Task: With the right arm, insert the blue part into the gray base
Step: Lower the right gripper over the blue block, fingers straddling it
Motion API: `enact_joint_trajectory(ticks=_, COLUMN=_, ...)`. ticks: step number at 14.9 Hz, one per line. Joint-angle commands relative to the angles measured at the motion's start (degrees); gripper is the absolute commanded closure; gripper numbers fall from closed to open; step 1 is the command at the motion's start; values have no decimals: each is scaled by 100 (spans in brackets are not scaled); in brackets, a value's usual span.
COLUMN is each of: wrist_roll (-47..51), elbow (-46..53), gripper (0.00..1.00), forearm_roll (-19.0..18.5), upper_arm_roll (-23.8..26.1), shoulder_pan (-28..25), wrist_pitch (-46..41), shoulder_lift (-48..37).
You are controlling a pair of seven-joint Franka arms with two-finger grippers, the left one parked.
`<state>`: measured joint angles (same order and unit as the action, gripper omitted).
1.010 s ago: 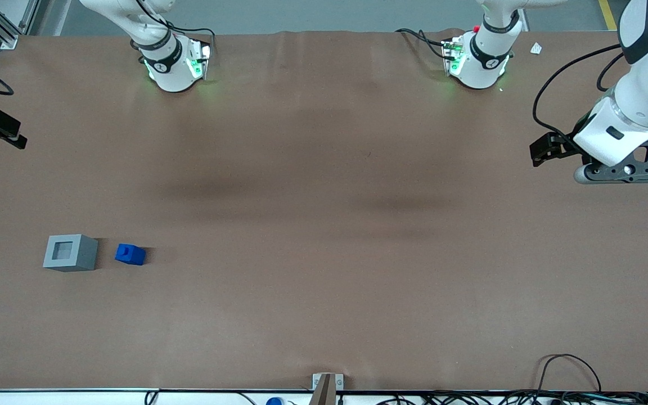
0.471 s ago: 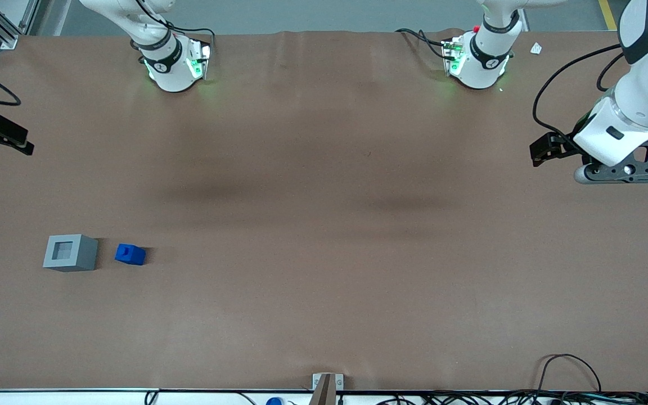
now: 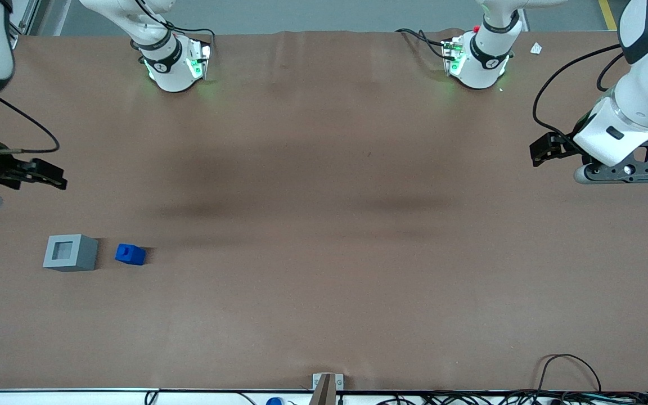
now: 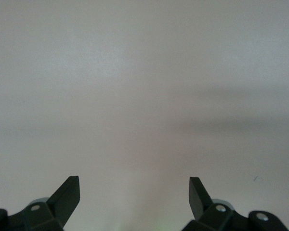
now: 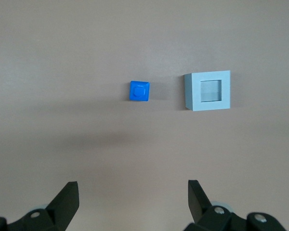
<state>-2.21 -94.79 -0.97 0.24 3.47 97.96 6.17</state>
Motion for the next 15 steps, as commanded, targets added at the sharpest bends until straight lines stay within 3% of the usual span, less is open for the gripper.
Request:
enact_joint_trajectory(ticks=1, wrist_roll=71, elbow=-443, gripper=0, forearm_roll=62, upper_arm_roll=-16, shoulder_pan=-57, wrist_pitch=354, shoulder_lift=-20)
enact_joint_trajectory(ticks=3, wrist_roll=80, elbow=-470, gripper=0, forearm_roll=123, upper_arm_roll=-16, shoulder_pan=-57, wrist_pitch=539, shoulder_lift=226)
enact_joint_trajectory(ticks=5, wrist_roll=71, elbow=-461, gripper=0, forearm_roll=412, upper_arm_roll=-16, shoulder_pan=-39, wrist_pitch=662, shoulder_lift=419)
enact_joint_trajectory(ticks=15, wrist_roll=1, elbow=-479, gripper=0, forearm_roll=361, upper_arm_roll=-24, shoulder_pan=-39, wrist_pitch=1847, shoulder_lift=1421)
